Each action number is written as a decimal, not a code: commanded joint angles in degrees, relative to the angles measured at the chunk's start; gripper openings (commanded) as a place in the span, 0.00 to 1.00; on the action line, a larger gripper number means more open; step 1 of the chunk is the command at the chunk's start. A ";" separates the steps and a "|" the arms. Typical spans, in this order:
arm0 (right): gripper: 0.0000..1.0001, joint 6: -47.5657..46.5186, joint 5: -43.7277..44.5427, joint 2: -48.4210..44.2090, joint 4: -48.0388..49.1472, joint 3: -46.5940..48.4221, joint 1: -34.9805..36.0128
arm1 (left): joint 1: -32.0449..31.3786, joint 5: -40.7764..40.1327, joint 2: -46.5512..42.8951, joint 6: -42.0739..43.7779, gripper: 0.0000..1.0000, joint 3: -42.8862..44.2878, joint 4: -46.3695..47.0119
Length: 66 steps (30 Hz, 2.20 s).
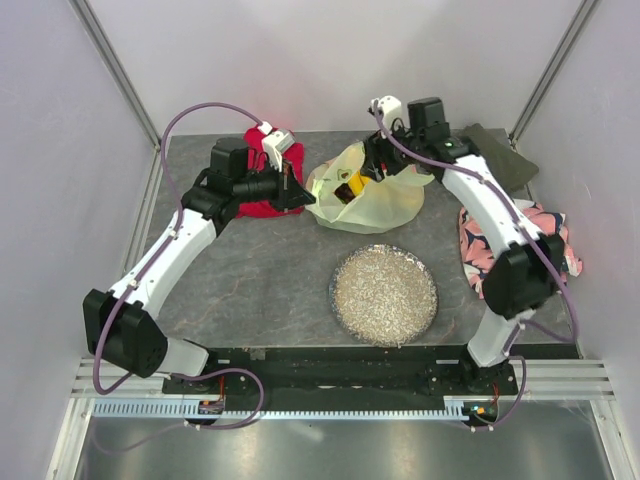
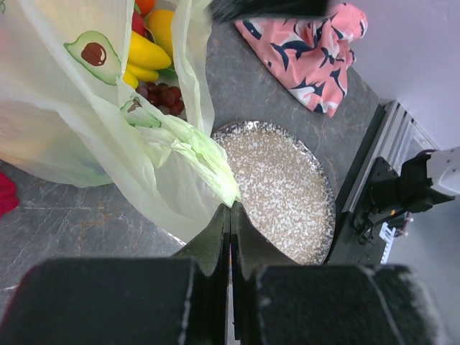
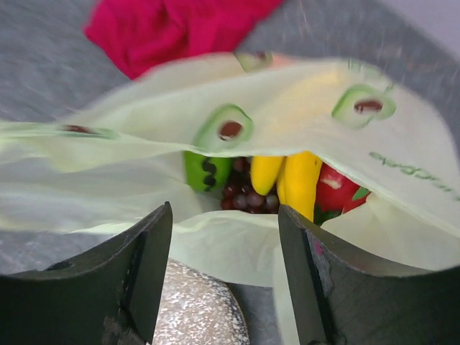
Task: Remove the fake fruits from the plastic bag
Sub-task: Take out the fake fruit from the plastic bag, then place the fake fruit on the plate.
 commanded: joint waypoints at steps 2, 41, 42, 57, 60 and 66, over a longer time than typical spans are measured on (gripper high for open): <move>0.66 3.14 6.58 9.24 3.31 3.63 -0.26 | -0.17 -0.81 0.61 -4.80 0.02 2.68 4.24; 0.19 1.82 3.16 1.29 -3.79 6.82 1.67 | 0.36 -5.47 9.66 -3.22 0.02 10.85 5.12; 0.18 1.82 2.72 -0.82 -4.32 6.19 1.67 | 0.44 -6.08 10.19 -3.39 0.02 12.42 5.03; 0.17 -20.32 -12.14 -14.81 -27.70 -3.19 9.48 | 1.50 -9.08 17.84 -2.16 0.02 23.51 4.50; 0.17 -19.45 -11.53 -17.79 -26.75 -12.42 13.08 | 1.50 -8.63 17.31 -2.96 0.02 22.99 4.94; 0.15 1.27 -4.59 -19.12 -16.38 -23.33 15.29 | 1.85 -9.51 15.20 -2.95 0.02 22.02 4.07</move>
